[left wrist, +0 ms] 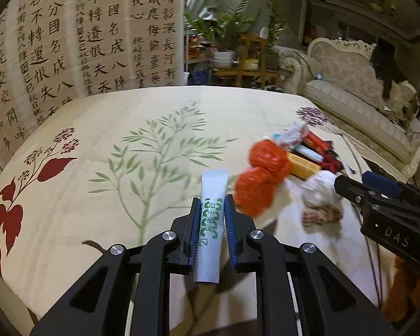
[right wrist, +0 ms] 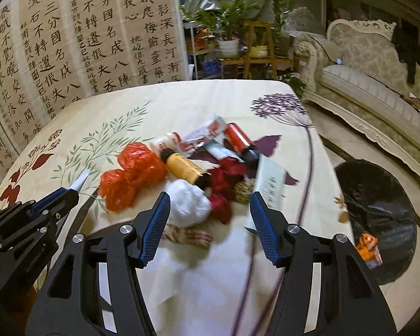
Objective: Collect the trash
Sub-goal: 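Grasp the white tissue with the right tool while the left tool holds the white tube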
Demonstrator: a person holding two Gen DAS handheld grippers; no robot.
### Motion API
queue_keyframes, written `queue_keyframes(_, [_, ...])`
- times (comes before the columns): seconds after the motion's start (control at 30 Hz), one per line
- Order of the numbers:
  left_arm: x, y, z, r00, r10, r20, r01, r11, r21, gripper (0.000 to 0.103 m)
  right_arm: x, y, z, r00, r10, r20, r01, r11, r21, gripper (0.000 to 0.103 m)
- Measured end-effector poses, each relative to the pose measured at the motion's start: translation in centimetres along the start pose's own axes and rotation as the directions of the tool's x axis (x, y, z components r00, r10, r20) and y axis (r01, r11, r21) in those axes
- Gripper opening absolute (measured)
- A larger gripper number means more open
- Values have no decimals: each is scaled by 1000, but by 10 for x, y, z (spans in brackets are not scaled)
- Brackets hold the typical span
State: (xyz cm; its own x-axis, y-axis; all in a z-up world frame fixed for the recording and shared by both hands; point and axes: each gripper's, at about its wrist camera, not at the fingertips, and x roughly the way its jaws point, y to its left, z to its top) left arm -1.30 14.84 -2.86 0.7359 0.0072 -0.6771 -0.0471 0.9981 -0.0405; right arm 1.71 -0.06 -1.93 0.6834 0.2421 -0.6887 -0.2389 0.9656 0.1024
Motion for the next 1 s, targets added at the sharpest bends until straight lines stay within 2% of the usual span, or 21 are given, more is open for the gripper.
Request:
queue_keyframes(0.17, [7, 16, 4, 1000, 19, -3, -19, 1000, -25, 18, 14, 14, 2, 1000, 1, -29, -2, 999, -37, 51])
queue_keyframes(0.3, [11, 19, 5, 1000, 13, -9, -13, 999, -35, 18, 24, 19, -1, 998, -6, -61, 2, 998, -59, 37])
queue_keyframes(0.47, [11, 17, 4, 1000, 0, -12, 0, 999, -38, 18, 19, 19, -2, 999, -2, -48, -1, 998, -63, 28])
queue_keyframes(0.73, [-2, 1, 7, 999, -35, 14, 35, 999, -27, 18, -9, -1, 5, 1000, 2, 20, -2, 1000, -7, 28])
queue_keyframes(1.0, [-11, -40, 11, 994, -104, 34, 103, 994, 24, 18, -33, -52, 0, 994, -88, 59, 83, 994, 77, 28])
